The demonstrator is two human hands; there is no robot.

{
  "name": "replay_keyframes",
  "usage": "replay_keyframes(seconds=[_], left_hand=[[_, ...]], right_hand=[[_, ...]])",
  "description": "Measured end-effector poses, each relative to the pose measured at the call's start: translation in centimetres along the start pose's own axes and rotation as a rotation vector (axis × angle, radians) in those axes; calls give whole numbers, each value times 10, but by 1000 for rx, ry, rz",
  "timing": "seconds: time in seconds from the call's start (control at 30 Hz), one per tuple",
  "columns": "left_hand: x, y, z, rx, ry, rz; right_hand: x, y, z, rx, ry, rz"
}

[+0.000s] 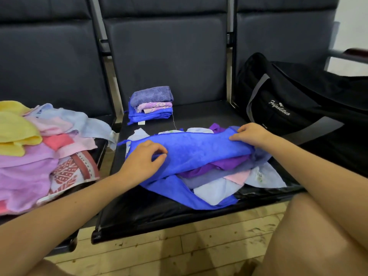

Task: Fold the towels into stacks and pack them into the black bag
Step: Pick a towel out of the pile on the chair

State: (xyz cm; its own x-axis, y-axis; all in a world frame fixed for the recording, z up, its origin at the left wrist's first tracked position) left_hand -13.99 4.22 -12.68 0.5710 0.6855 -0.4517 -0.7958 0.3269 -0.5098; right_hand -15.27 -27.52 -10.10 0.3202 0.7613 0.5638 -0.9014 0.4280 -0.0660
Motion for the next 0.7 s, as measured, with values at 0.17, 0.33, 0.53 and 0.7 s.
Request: replay_keyframes(seconds=[0.17,0.33,0.53,0.7], left_hand=[[-7,-6,-13,-1,42,-36],[-1,-13,-23,-22,41,-22],[2,-16,-29,5,33,-2],[2,-15,-31,5,35,14]], right_hand=[[-7,6,8,-67,-85,-81],[-18,22,10,102,-116,-193],[-24,29,15,105,-179,-213],[-15,32,23,30,-343,-197]])
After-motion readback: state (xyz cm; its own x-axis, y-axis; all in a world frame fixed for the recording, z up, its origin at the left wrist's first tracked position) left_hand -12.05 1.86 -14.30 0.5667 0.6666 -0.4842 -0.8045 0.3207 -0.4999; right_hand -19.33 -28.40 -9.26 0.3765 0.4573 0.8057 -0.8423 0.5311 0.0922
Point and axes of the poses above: each hand's wrist, its own y-axis away from the middle knuckle, its own z-axis out of the back of the hand, x = y × z, the point moved 4 cm from there along -y, towards the middle knuckle, and after that the axes turned 13 degrees about -x, right-handed, at the moved point
